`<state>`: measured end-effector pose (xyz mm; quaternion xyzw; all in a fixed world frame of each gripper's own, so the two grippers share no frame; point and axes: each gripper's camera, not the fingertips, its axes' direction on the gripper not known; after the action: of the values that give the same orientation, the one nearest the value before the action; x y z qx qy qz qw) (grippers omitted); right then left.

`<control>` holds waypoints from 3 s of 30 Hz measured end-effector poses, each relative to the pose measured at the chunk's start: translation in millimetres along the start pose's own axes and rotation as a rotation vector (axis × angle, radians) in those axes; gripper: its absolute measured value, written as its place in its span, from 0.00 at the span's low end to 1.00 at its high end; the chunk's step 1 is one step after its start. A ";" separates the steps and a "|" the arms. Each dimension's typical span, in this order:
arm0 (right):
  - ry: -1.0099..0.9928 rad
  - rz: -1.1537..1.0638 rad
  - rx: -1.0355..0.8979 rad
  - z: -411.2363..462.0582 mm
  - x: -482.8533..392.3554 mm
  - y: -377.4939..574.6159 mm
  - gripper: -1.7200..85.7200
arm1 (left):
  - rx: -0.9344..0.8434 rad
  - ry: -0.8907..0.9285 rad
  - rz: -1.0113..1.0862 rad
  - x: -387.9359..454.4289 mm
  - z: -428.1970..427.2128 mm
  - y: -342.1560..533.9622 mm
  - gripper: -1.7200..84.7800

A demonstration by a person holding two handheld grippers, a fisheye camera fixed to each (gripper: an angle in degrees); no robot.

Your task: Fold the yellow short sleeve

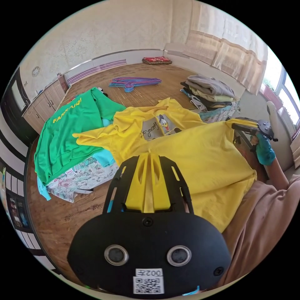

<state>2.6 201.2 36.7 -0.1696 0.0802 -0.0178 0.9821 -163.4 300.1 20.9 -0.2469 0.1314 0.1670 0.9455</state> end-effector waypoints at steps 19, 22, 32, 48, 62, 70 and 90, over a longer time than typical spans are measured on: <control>-0.110 0.007 -0.095 36.5 -1.1 -8.6 0.09 | -0.096 0.055 -0.011 -4.7 17.7 -7.0 0.00; -0.116 0.011 -0.098 39.4 -0.9 -13.2 0.09 | -0.103 0.061 -0.016 -6.9 20.1 -11.4 0.00; -0.122 -0.102 -0.065 31.8 -6.6 -37.8 0.09 | -0.057 0.064 0.001 -22.9 2.3 -32.8 0.01; -0.163 -0.213 -0.088 106.4 -24.4 -142.0 0.07 | -0.108 0.107 0.082 -40.6 61.0 -130.2 0.04; -0.159 -0.378 -0.298 184.6 -70.4 -188.8 0.08 | -0.203 0.151 0.107 -31.0 115.2 -175.8 0.05; -0.164 -0.359 -0.296 194.1 -73.4 -205.1 0.08 | -0.220 0.113 0.133 -22.6 121.8 -190.9 0.05; -0.143 -0.360 -0.278 202.9 -80.6 -226.3 0.07 | -0.222 0.080 0.142 -8.5 135.4 -196.8 0.02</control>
<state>-45.5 60.1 313.5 -0.3157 -0.0196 -0.1692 0.9334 -73.8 205.2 221.2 -0.3464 0.1667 0.2369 0.8923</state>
